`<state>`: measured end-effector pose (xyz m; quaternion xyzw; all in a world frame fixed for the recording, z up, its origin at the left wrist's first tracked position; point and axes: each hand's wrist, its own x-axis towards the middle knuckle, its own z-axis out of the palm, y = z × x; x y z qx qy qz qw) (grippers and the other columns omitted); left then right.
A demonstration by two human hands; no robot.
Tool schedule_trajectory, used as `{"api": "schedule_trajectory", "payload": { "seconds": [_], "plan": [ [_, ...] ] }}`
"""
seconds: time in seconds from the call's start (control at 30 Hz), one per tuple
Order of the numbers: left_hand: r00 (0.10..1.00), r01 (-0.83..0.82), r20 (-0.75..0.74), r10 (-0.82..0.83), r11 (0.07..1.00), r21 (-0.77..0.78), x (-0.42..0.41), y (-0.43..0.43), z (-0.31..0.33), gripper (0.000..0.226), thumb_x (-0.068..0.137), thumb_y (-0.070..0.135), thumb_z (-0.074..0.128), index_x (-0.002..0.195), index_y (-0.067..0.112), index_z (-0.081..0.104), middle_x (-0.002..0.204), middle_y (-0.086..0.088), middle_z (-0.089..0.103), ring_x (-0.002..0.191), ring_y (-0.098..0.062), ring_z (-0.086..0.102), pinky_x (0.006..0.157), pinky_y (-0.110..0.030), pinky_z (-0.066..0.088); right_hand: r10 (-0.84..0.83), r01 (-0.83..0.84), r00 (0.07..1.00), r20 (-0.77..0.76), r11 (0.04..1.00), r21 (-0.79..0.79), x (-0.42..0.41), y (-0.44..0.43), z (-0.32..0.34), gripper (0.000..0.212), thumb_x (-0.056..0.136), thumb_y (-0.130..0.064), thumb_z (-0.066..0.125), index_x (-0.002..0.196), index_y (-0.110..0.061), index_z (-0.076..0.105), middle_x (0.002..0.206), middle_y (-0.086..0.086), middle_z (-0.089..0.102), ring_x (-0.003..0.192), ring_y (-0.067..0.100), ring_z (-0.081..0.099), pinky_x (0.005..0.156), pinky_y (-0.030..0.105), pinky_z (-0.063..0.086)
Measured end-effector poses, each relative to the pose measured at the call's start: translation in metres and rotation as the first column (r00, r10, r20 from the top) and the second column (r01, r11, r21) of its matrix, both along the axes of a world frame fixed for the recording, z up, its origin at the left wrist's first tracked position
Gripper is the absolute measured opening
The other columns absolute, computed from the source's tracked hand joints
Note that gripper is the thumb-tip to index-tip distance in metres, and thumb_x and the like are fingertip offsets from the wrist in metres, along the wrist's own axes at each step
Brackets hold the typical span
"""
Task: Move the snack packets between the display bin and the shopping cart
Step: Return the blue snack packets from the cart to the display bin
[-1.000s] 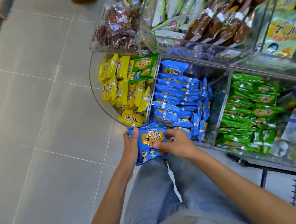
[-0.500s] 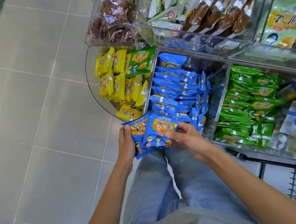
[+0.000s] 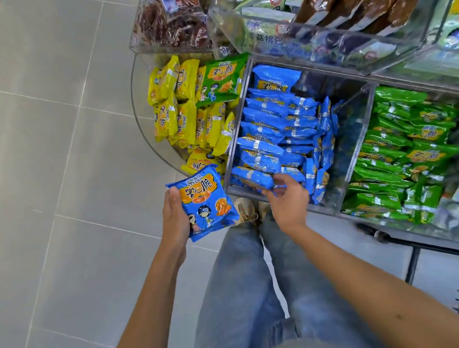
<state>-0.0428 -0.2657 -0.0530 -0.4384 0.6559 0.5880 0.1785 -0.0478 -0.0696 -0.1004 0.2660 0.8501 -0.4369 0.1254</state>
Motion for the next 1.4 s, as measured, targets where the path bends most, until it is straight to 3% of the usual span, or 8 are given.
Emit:
{"api": "schedule_trajectory", "payload": {
  "seconds": [0.3, 0.43, 0.6, 0.7, 1.0, 1.13, 1.27, 1.4],
  "plan": [
    [1.000, -0.017, 0.010, 0.017, 1.000, 0.024, 0.012, 0.004, -0.003, 0.053, 0.100, 0.048, 0.025, 0.123, 0.010, 0.053, 0.109, -0.011, 0.069, 0.088, -0.021, 0.070, 0.065, -0.029, 0.058, 0.015, 0.020, 0.981, 0.194, 0.984, -0.175, -0.009, -0.013, -0.005, 0.047, 0.085, 0.009, 0.048, 0.131, -0.002, 0.046, 0.115, 0.012, 0.059, 0.108, 0.031, 0.060, 0.092, 0.039, 0.049],
    [1.000, 0.012, -0.017, -0.011, 1.000, 0.027, 0.005, 0.011, 0.001, 0.050, 0.100, 0.047, 0.027, 0.119, 0.009, 0.053, 0.101, -0.007, 0.069, 0.076, -0.014, 0.070, 0.055, -0.023, 0.056, 0.076, 0.041, 0.955, 0.287, 0.924, -0.381, -0.013, 0.005, 0.010, 0.049, 0.086, 0.013, 0.045, 0.132, -0.005, 0.045, 0.137, 0.009, 0.045, 0.109, 0.018, 0.055, 0.070, 0.012, 0.047],
    [0.987, 0.110, -0.121, -0.105, 0.993, 0.036, -0.019, 0.031, 0.019, 0.031, 0.100, 0.043, 0.032, 0.102, 0.021, 0.053, 0.093, -0.003, 0.068, 0.066, -0.006, 0.070, 0.050, -0.019, 0.052, -0.188, 0.313, 0.937, 0.294, 0.825, -0.471, -0.023, 0.021, 0.057, 0.022, 0.092, -0.015, 0.055, 0.112, -0.012, 0.062, 0.105, 0.004, 0.065, 0.081, 0.014, 0.060, 0.073, 0.027, 0.052],
    [0.961, 0.227, -0.175, -0.216, 0.973, 0.045, -0.040, 0.052, 0.031, 0.020, 0.098, 0.042, 0.038, 0.101, 0.025, 0.049, 0.093, -0.001, 0.068, 0.067, -0.007, 0.070, 0.051, -0.020, 0.054, 0.023, 0.105, 0.982, 0.188, 0.758, -0.643, -0.033, 0.018, 0.090, 0.004, 0.087, -0.029, 0.063, 0.088, -0.027, 0.066, 0.080, -0.012, 0.069, 0.065, 0.002, 0.065, 0.055, 0.016, 0.050],
    [0.873, 0.403, -0.248, -0.420, 0.908, -0.115, -0.104, 0.092, 0.051, 0.039, 0.094, 0.035, 0.053, 0.127, 0.019, 0.045, 0.130, -0.001, 0.055, 0.122, -0.019, 0.051, 0.098, -0.033, 0.042, -0.184, 0.188, 0.980, 0.071, 0.766, -0.614, -0.093, 0.084, 0.109, 0.025, 0.077, 0.005, 0.069, 0.089, -0.015, 0.059, 0.092, 0.008, 0.067, 0.072, 0.019, 0.064, 0.057, 0.025, 0.053],
    [0.902, 0.351, -0.240, -0.359, 0.933, -0.080, -0.122, 0.093, 0.041, 0.027, 0.094, 0.016, 0.055, 0.118, 0.023, 0.043, 0.113, -0.001, 0.059, 0.090, -0.002, 0.061, 0.070, -0.015, 0.050, -0.364, 0.324, 0.931, -0.008, 0.839, -0.437, -0.117, 0.109, 0.090, 0.033, 0.075, 0.009, 0.068, 0.078, -0.017, 0.049, 0.080, 0.004, 0.065, 0.058, 0.009, 0.064, 0.055, 0.026, 0.055],
    [0.907, 0.360, -0.208, -0.366, 0.930, -0.067, -0.128, 0.093, 0.032, 0.032, 0.094, 0.021, 0.056, 0.123, 0.022, 0.041, 0.123, -0.004, 0.058, 0.105, -0.017, 0.059, 0.088, -0.033, 0.050, -0.365, 0.357, 0.924, -0.117, 0.930, -0.085, -0.138, 0.103, 0.056, 0.035, 0.071, 0.004, 0.073, 0.070, -0.016, 0.045, 0.074, 0.006, 0.061, 0.057, -0.001, 0.053, 0.055, 0.011, 0.043],
    [0.911, 0.347, -0.213, -0.352, 0.936, -0.063, -0.129, 0.092, 0.023, 0.026, 0.094, 0.019, 0.056, 0.113, 0.030, 0.043, 0.103, 0.009, 0.060, 0.088, -0.002, 0.063, 0.074, -0.025, 0.054, -0.417, 0.412, 0.908, -0.049, 0.907, -0.085, -0.158, 0.095, 0.019, 0.036, 0.075, 0.001, 0.072, 0.069, -0.015, 0.040, 0.080, 0.013, 0.060, 0.075, 0.013, 0.052, 0.065, 0.023, 0.045]
  ]
}}
